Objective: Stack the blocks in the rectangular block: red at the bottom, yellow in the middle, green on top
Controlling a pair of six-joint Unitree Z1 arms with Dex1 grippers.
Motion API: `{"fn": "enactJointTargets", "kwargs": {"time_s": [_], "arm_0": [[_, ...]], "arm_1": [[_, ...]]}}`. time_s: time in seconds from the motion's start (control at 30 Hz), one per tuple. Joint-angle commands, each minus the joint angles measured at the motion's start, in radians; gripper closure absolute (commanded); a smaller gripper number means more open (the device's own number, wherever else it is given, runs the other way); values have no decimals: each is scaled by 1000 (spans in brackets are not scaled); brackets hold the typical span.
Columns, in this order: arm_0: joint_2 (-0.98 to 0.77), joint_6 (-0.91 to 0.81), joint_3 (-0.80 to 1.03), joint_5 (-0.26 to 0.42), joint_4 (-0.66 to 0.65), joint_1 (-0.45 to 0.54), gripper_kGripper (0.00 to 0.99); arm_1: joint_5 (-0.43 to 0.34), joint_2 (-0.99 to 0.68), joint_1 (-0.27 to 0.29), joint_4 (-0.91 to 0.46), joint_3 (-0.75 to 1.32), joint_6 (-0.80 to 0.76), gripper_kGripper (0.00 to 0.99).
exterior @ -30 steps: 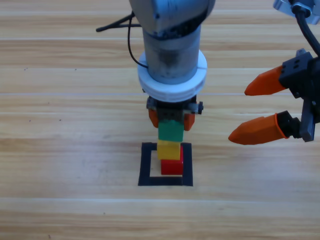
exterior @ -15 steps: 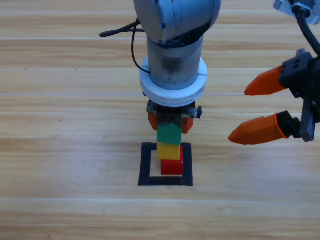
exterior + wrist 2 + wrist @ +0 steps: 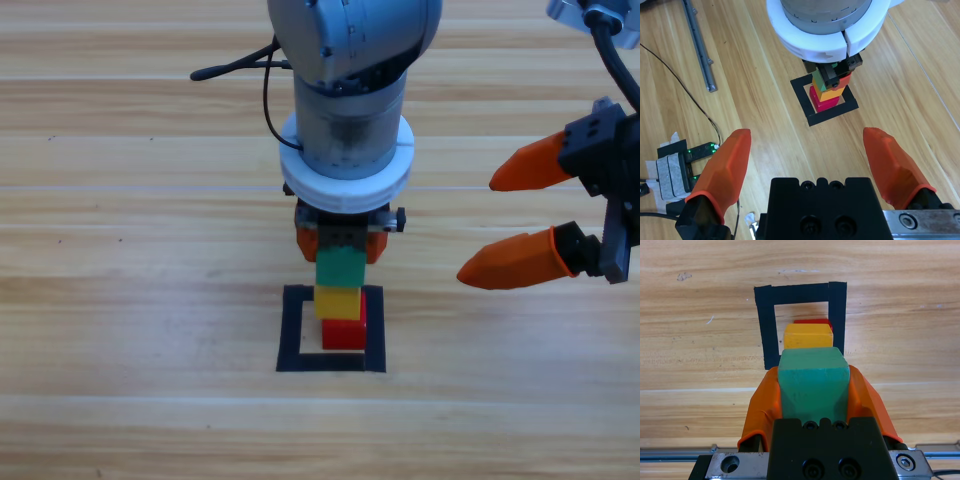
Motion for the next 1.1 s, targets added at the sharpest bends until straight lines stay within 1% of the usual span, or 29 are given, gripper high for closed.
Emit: {"fn": "enactJointTargets", "kwargs": {"time_s": [0.03,0.23,1.1], "arm_0": [[16,-39,7,24,3,1,950],[18,-42,6,32,1,5,950],[59,-35,4,25,-24,7,950]], "arm_1": [[-5,-45,-25,15,26,-5,0],[-7,-45,-25,13,21,-3,0],[-7,-45,-26,13,28,-3,0]]}}
